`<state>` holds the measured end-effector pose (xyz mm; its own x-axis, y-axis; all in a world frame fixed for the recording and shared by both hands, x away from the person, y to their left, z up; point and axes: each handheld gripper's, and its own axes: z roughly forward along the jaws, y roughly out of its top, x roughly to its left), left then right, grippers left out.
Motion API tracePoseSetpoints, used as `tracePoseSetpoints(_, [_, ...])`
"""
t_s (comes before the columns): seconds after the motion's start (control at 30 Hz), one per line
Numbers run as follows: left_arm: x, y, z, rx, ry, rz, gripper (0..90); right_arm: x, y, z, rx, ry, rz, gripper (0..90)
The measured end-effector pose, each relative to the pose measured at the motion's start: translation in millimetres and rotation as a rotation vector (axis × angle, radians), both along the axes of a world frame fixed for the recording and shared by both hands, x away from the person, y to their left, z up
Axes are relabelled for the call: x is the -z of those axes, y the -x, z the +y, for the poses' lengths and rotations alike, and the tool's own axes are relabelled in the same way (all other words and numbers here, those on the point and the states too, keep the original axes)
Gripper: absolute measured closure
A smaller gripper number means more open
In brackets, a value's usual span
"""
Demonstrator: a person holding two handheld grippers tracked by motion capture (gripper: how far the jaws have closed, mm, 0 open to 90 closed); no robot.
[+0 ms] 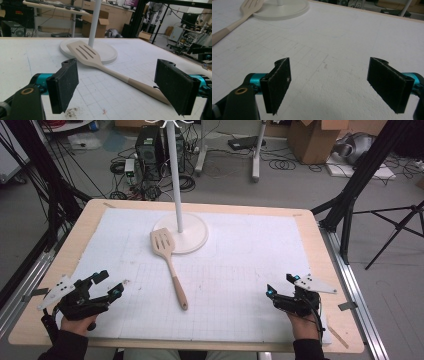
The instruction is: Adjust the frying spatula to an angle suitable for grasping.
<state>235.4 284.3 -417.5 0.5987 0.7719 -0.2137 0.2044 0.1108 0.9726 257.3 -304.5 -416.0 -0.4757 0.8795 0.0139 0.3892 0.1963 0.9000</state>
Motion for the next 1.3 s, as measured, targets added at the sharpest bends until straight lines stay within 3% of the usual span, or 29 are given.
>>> tracePoseSetpoints(0.2, [2.8,-5.3,-1.7,0.005,0.004,0.026,20.3,0.9,1.3,-7.1,0.014,-0.006,0.001,18.0])
tracePoseSetpoints(0.37, [1.2,-2.6,-3.1,0.015,-0.001,0.016,20.3,-0.4,3.7,-6.0,0.011,-0.006,-0.001,18.0])
tracePoseSetpoints(0.93, [0.5,1.6,2.0,0.007,0.013,0.008,20.3,-6.6,2.7,29.9,-0.093,-0.015,0.003,19.8])
tracePoseSetpoints(1.1, [0.6,1.7,3.5,0.003,0.019,0.012,20.5,-11.7,-3.8,55.5,-0.133,-0.016,0.017,23.2])
tracePoseSetpoints(1.3, [0.2,1.3,4.2,0.008,0.02,0.008,21.3,-14.4,-20.5,113.8,-0.238,0.015,0.054,26.5])
